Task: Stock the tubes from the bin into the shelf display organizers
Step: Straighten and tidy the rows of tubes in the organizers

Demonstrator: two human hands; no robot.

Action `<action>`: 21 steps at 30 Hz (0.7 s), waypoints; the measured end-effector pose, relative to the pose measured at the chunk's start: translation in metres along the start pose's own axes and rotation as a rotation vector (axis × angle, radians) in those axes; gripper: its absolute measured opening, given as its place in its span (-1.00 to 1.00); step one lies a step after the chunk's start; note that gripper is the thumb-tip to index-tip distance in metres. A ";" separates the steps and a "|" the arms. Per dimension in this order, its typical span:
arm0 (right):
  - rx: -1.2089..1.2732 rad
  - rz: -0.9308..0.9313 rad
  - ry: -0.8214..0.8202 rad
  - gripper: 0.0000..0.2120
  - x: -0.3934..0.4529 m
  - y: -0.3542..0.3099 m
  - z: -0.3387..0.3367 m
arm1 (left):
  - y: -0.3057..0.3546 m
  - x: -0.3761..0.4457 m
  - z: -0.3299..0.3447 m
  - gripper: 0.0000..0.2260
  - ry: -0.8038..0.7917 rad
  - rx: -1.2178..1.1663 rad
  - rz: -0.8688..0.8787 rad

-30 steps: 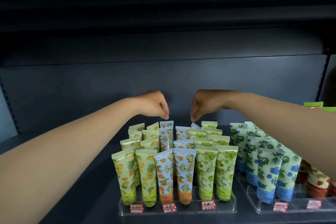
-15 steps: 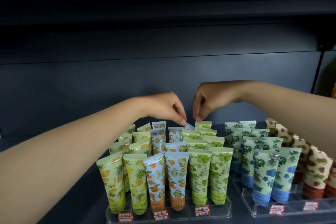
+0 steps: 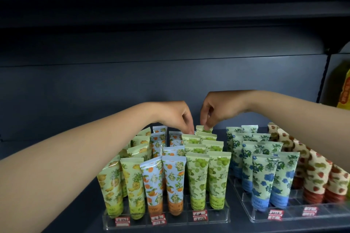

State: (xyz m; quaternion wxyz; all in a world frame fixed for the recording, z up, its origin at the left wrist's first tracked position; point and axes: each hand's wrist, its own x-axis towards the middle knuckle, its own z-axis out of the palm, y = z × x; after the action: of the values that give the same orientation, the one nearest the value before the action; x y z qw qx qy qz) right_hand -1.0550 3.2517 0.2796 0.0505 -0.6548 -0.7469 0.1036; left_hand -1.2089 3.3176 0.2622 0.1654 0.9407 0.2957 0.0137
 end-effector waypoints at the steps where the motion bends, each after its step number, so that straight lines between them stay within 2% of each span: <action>1: 0.019 0.001 0.002 -0.88 0.000 0.000 0.000 | -0.001 -0.001 -0.002 -0.93 0.013 -0.006 0.001; 6: 0.113 -0.004 0.020 -0.85 0.011 -0.002 0.000 | -0.016 -0.007 -0.011 -0.91 0.130 -0.037 -0.038; 11: 0.126 -0.042 -0.001 -0.91 0.030 -0.011 0.007 | -0.036 -0.015 -0.013 -0.95 0.104 -0.053 -0.072; 17: 0.093 -0.040 -0.051 -0.97 0.045 -0.012 0.010 | -0.043 -0.015 -0.013 -0.90 0.102 -0.056 -0.083; 21: 0.106 -0.060 -0.060 -0.97 0.049 -0.015 0.012 | -0.050 -0.014 -0.017 -0.92 0.160 -0.045 -0.104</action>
State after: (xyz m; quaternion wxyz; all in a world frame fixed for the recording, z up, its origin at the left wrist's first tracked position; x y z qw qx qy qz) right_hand -1.0785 3.2972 0.2679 0.0659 -0.6252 -0.7608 0.1608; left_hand -1.2502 3.3536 0.2630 0.1626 0.9161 0.3560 0.0868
